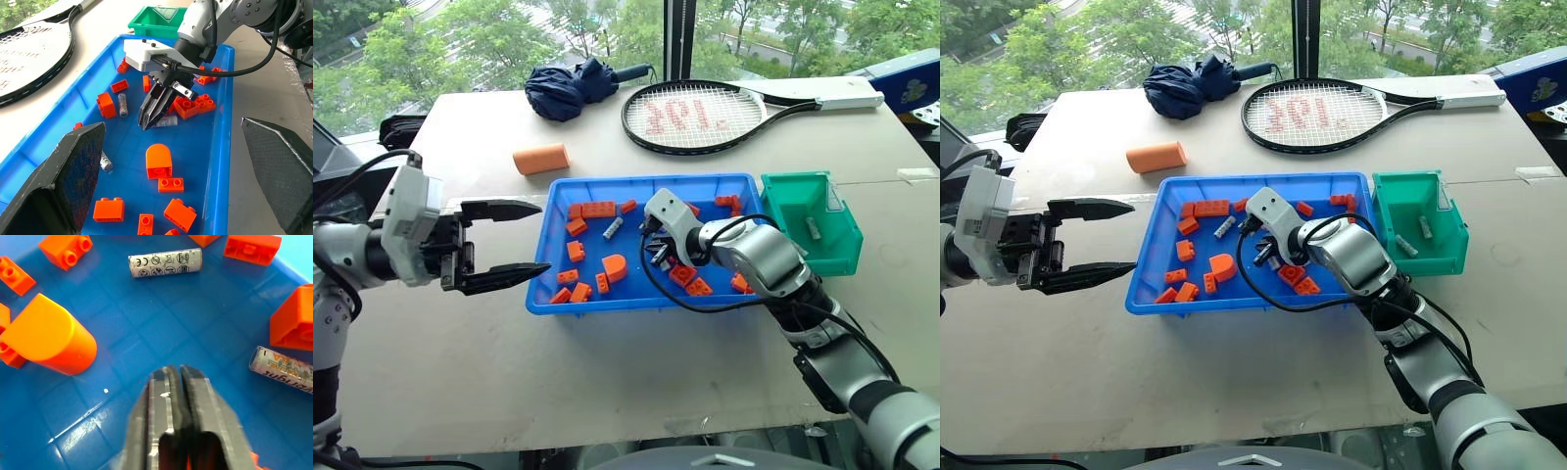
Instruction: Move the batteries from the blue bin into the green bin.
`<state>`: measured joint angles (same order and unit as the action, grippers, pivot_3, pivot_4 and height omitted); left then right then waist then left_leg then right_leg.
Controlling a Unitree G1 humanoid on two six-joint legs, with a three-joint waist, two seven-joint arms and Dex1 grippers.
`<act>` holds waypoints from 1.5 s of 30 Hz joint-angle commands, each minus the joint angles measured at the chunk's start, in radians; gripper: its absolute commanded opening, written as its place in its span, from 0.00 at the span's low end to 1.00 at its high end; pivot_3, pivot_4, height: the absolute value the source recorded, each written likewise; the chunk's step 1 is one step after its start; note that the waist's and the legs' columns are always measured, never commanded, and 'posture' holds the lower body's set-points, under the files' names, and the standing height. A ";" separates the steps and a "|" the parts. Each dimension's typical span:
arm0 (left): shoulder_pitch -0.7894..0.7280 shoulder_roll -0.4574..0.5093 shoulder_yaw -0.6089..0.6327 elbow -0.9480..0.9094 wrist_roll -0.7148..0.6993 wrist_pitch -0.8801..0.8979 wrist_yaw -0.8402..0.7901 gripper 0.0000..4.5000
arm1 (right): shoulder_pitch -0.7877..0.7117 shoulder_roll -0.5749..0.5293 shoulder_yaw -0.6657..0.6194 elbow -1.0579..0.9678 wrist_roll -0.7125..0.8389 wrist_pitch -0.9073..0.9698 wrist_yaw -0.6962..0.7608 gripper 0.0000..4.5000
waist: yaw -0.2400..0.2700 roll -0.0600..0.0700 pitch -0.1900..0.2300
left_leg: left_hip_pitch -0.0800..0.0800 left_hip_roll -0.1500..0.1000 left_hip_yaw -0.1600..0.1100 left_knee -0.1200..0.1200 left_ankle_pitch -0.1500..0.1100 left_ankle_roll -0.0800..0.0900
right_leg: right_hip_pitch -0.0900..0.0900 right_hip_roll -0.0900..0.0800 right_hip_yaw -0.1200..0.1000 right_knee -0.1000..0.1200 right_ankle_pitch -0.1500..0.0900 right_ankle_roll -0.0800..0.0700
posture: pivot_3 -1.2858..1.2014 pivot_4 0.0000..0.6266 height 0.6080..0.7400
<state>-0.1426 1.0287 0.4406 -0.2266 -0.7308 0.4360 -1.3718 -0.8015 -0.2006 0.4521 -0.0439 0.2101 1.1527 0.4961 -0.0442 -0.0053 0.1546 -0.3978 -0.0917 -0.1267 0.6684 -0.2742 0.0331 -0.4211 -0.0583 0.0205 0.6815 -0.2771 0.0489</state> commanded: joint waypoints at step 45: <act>-0.057 0.001 -0.036 0.019 0.014 -0.032 -0.026 1.00 | 0.158 0.143 -0.248 -0.233 0.107 0.313 -0.197 0.69 | 0.000 0.000 0.000 | 0.000 0.000 0.000 0.000 0.000 0.000 | 0.000 0.000 0.000 0.001 0.000 0.000 | 0.52 0.24 1.00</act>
<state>-0.1857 1.0230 0.3882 -0.2036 -0.7108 0.4202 -1.3961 -0.6457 -0.0617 0.1891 -0.2796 0.3195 1.4794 0.3090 -0.0442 -0.0052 0.1547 -0.3977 -0.0918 -0.1268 0.6683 -0.2741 0.0329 -0.4214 -0.0582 0.0208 0.6823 -0.2771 0.0489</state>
